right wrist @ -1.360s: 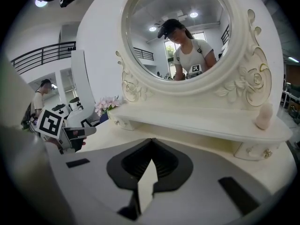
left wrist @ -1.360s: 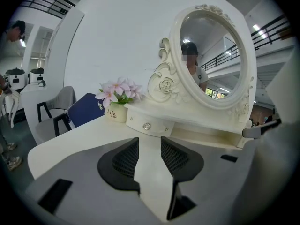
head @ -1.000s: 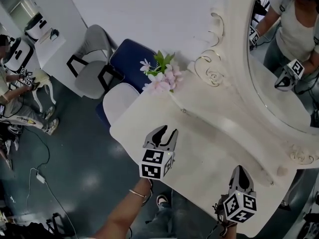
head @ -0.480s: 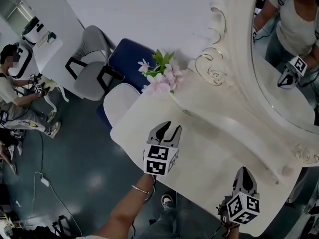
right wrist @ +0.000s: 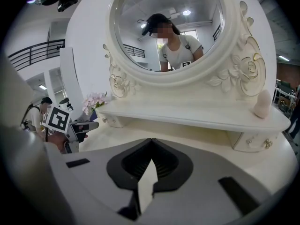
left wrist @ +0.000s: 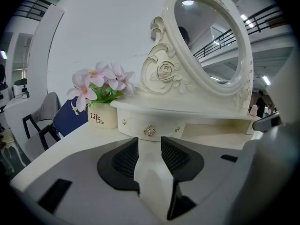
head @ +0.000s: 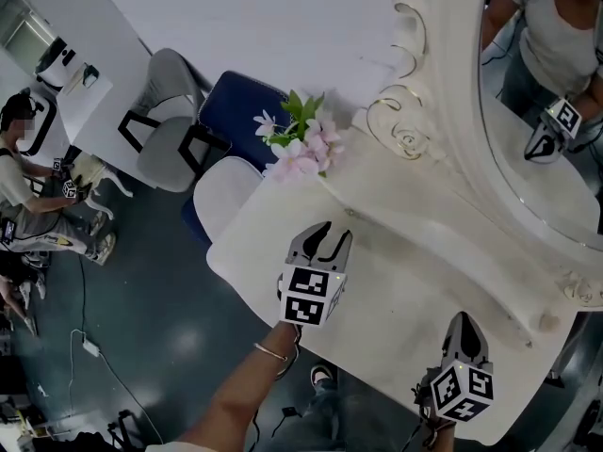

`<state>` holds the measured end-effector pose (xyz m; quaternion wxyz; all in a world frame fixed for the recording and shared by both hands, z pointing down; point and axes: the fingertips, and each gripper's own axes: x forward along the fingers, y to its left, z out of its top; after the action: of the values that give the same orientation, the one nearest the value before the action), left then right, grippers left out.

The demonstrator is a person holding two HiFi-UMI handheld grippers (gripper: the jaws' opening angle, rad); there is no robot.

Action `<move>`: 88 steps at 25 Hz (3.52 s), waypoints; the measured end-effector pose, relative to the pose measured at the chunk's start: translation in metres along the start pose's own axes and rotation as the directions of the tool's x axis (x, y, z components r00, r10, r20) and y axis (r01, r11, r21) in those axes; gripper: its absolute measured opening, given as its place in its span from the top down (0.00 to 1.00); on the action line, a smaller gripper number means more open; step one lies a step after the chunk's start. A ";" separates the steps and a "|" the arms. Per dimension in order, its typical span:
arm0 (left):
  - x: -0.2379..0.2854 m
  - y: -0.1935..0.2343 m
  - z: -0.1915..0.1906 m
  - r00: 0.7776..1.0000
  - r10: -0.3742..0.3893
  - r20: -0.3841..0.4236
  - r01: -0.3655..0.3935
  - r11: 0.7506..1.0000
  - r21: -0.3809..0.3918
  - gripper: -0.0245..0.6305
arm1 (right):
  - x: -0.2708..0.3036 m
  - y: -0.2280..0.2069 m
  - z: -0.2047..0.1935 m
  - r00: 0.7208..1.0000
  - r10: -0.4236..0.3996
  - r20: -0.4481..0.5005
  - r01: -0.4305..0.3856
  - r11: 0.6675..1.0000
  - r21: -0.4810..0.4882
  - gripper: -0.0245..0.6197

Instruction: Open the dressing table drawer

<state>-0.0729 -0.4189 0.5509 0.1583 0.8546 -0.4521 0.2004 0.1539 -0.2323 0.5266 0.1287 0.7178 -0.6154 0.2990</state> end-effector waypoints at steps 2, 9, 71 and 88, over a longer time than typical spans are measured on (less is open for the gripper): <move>0.004 0.000 0.000 1.000 -0.001 -0.002 0.001 1.000 0.008 0.71 | 0.002 0.000 -0.001 1.000 -0.001 -0.002 0.001 1.000 0.003 0.95; 0.017 0.001 0.004 1.000 -0.006 -0.010 0.007 1.000 0.020 0.71 | 0.005 -0.003 -0.003 1.000 -0.007 -0.012 0.008 1.000 0.008 0.95; 0.045 -0.002 0.007 0.998 -0.020 -0.056 0.024 0.997 0.071 0.80 | 0.016 -0.006 -0.008 1.000 0.007 -0.030 -0.007 1.000 0.010 0.95; 0.031 -0.001 -0.001 0.997 -0.035 -0.067 0.040 0.997 0.067 0.80 | 0.005 -0.003 -0.011 1.000 0.009 -0.026 -0.009 1.000 0.010 0.95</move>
<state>-0.0563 -0.4398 0.5662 0.1475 0.8608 -0.4235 0.2405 0.1542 -0.2300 0.5386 0.1318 0.7118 -0.6154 0.3119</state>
